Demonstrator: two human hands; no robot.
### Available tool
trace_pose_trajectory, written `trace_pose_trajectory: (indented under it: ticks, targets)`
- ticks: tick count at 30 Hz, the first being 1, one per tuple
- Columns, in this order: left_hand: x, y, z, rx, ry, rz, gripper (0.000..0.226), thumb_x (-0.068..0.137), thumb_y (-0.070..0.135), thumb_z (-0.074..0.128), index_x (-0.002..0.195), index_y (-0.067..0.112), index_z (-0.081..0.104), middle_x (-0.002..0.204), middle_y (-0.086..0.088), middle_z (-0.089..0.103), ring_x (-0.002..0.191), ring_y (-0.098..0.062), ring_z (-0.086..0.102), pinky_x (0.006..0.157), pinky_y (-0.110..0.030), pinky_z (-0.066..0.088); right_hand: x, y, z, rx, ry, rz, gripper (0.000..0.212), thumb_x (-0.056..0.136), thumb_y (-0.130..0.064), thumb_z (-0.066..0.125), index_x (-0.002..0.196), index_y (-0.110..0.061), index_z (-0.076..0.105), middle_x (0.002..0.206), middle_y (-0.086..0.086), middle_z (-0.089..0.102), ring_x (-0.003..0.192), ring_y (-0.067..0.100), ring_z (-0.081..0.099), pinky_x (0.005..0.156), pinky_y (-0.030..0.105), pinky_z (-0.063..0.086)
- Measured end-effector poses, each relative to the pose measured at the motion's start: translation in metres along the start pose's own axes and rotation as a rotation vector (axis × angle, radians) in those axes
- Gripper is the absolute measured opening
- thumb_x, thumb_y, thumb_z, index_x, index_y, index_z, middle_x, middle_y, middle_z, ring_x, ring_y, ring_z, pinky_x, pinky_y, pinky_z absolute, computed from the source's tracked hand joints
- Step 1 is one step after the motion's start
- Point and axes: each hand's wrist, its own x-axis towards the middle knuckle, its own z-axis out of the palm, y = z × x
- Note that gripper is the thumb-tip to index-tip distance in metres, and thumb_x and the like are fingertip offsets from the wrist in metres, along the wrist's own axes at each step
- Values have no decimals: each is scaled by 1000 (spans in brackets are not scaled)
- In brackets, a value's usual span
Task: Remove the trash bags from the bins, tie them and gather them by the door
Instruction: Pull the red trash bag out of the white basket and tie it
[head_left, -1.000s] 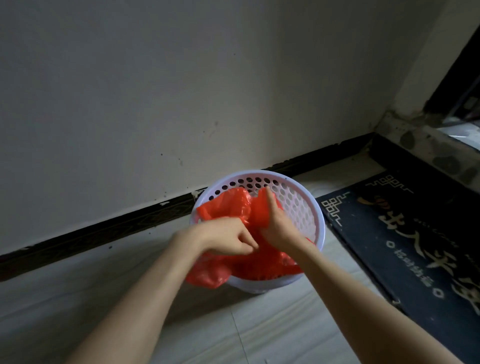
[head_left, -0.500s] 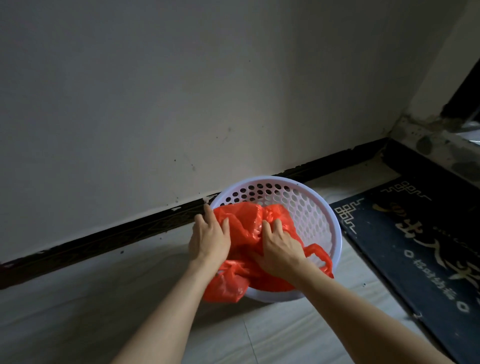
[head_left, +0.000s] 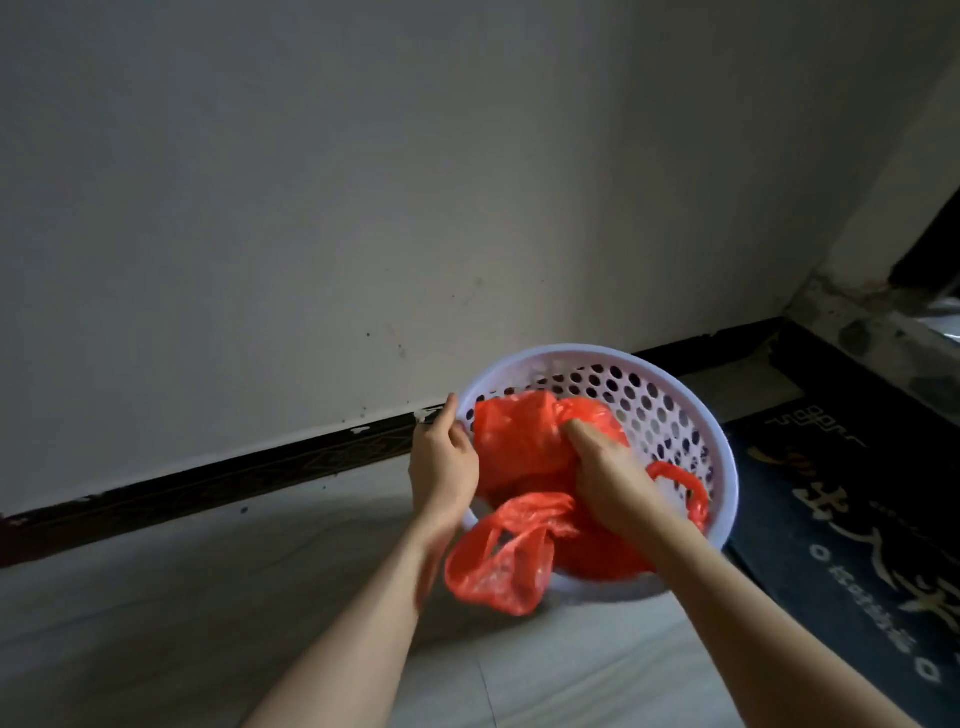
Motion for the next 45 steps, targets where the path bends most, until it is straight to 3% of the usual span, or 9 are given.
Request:
trace_pose_trajectory:
  ticks: [2,6,9,15,22,28,33,39,45]
  targets:
    - [2,-2,0,2,20,-97,42,93,11,38,133,20,48,116,-24,56,107,-39,55,89,-40,43,1,-6,-5,-106,-55,5,32,78,-1,37,107,-11,48,109,15,59,96,35,58,76,39,43]
    - [-5,-26,-14,103,11,-71,38,97,26,35,133,25,47,108,-25,56,102,-42,56,86,-44,45,-2,14,-40,277,382,527,14,88,-4,37,92,-5,51,109,27,60,101,40,57,76,37,43]
    - [3,-22,-14,120,-87,-91,41,99,28,29,139,26,36,128,-17,47,114,-38,50,94,-41,40,-15,19,-52,605,265,762,32,90,0,45,61,-12,37,80,15,54,83,32,53,63,27,44]
    - [23,3,-32,-662,-435,-438,55,96,52,16,138,22,35,141,-11,42,126,-31,44,109,-52,28,8,-23,-42,258,755,101,42,73,-1,32,110,-4,51,102,23,53,79,39,56,68,43,44]
    - [50,4,-106,-411,77,-149,27,96,34,38,93,18,59,111,-9,55,106,-22,50,92,-37,37,9,-52,-26,98,690,-442,36,65,-4,36,99,-12,45,84,9,44,68,18,37,57,29,32]
    - [43,6,-170,-135,164,172,28,92,18,51,118,8,58,124,-11,58,107,-15,55,92,-22,40,13,-105,23,22,539,-795,26,71,-5,48,96,-9,48,80,7,48,69,20,36,59,29,32]
    - [18,-30,-199,41,151,111,27,91,13,52,116,5,60,117,-13,62,90,-12,55,69,-5,37,11,-141,78,70,440,-889,13,86,-9,42,87,-11,55,71,6,54,67,19,36,56,31,33]
    - [-17,-101,-201,-150,-211,-295,42,96,30,41,138,26,36,142,1,42,125,-10,41,102,-32,32,1,-129,150,-164,209,-1011,23,87,-23,45,74,-22,64,79,-3,64,74,16,43,62,27,35]
    - [-16,-117,-141,-313,-411,-436,52,97,29,38,144,33,17,154,4,22,138,-19,28,108,-46,27,19,-51,134,-265,126,-679,20,76,-22,44,72,-21,63,77,-2,64,77,16,44,68,29,35]
